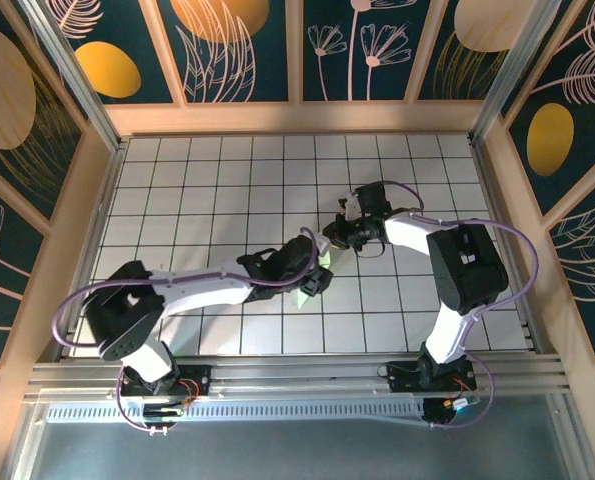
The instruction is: Fold a paper plane with a square sheet of paper (fold left side to right side)
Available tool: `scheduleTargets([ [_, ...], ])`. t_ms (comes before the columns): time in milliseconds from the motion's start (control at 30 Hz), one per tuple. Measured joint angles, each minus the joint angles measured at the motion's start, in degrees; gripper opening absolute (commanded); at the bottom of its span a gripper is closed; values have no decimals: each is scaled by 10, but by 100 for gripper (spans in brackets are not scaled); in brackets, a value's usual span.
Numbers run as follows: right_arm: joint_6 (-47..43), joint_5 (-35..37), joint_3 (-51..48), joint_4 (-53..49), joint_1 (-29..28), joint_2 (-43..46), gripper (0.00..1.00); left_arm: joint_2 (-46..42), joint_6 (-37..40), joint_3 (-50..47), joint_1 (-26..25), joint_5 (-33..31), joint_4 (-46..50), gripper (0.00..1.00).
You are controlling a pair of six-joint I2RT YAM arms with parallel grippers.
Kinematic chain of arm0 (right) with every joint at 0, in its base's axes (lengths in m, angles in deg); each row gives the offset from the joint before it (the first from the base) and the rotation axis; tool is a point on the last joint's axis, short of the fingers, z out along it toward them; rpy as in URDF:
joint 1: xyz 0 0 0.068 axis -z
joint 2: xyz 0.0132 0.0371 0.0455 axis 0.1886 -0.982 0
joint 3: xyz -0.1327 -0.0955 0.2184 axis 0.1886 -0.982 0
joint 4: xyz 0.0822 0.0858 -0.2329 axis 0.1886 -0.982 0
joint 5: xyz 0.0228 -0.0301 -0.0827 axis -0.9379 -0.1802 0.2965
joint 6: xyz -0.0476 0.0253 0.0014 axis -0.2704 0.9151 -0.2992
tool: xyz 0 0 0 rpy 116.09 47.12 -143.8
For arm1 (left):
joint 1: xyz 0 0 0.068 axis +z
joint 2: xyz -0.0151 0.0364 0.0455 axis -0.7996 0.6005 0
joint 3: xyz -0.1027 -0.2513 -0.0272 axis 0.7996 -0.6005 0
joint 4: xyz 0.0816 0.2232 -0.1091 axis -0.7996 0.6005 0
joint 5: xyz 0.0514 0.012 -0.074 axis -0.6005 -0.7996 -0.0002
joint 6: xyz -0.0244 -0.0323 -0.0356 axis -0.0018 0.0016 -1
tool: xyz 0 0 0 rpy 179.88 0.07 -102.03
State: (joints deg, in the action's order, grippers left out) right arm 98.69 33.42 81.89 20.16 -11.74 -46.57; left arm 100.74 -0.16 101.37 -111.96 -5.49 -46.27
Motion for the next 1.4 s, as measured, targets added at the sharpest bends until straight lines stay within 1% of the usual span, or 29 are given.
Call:
scheduleTargets([
  [167, 2, 8, 0, -5, 0, 0, 0, 69, 2, 48, -13, -34, 39, 52],
  [367, 2, 10, 0, -6, 0, 0, 0, 114, 9, 65, -22, -69, 73, 52],
  [633, 2, 14, 3, -9, 0, -2, 0, 122, 10, 65, -23, -95, 85, 45],
  [800, 2, 17, 4, -10, 0, -5, 0, 122, 10, 65, -23, -99, 85, 38],
  [1000, 3, 29, 4, -10, 0, -13, 0, 122, 10, 65, -23, -99, 85, 37],
  [1200, 6, 36, 4, -12, 1, -18, 0, 122, 9, 64, -24, -99, 85, 28],
  [1400, 6, 39, 4, -12, 1, -18, 0, 122, 8, 62, -26, -99, 84, 15],
])
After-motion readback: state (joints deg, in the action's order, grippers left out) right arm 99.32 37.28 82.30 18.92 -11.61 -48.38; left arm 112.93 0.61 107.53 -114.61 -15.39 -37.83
